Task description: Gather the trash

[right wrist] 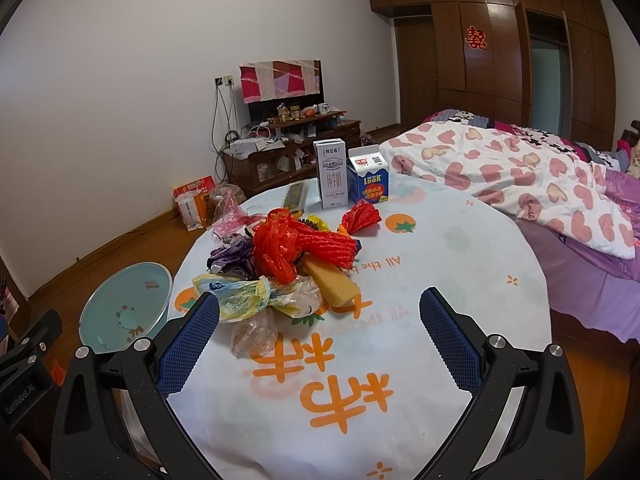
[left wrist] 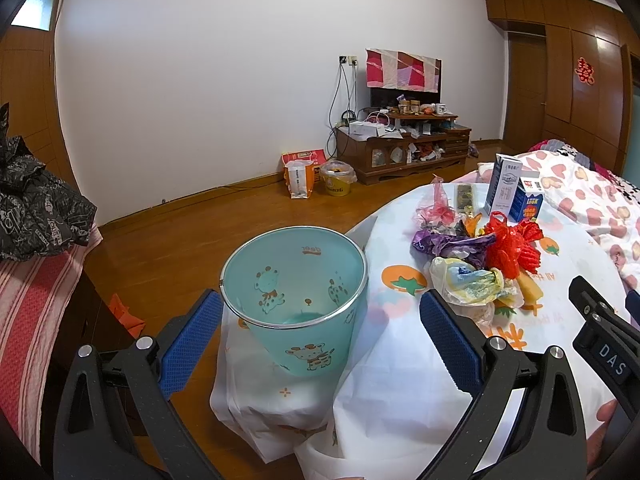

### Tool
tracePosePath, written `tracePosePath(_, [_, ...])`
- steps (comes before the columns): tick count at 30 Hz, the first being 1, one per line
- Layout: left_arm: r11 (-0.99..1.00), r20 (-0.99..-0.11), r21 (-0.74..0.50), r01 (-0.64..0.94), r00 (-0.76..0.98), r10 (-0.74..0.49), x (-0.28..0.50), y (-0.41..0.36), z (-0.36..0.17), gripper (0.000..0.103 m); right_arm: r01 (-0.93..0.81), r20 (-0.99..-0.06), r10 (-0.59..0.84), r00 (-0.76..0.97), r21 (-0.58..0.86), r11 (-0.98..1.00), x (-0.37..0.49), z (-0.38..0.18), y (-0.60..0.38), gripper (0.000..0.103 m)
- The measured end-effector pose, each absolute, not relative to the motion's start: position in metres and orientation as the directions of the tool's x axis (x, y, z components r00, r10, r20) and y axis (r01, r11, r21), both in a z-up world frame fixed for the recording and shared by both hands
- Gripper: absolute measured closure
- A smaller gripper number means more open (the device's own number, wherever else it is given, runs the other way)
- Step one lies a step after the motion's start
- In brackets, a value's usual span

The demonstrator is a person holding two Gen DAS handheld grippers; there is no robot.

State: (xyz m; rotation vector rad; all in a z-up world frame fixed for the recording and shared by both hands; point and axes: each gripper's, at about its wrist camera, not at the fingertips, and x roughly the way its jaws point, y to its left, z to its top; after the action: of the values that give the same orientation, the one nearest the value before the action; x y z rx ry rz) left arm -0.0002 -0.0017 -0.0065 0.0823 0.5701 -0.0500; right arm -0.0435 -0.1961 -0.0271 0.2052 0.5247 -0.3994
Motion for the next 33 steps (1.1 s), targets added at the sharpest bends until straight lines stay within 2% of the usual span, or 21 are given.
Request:
tracePosePath(23, [0.994, -0.580, 0.070, 0.079, 0.814, -0.024, 0.021, -0.010, -0.028, 0.006, 0.399, -0.535, -0.287, 0.795, 0.103, 0.911, -0.032, -0.042, -0.209, 0.004])
tracePosePath(29, [0.993, -0.566, 0.080, 0.087, 0.824, -0.027, 0.030, -0.015, -0.034, 0.006, 0.393, -0.534, -0.295, 0.792, 0.076, 0.917, -0.027, -0.051, -0.220, 0.004])
tracePosePath(33, [0.993, -0.587, 0.089, 0.084, 0.809, -0.016, 0.043, -0.016, -0.047, 0.006, 0.411, -0.555, -0.312, 0.771, 0.060, 0.910, -0.025, -0.061, -0.237, 0.004])
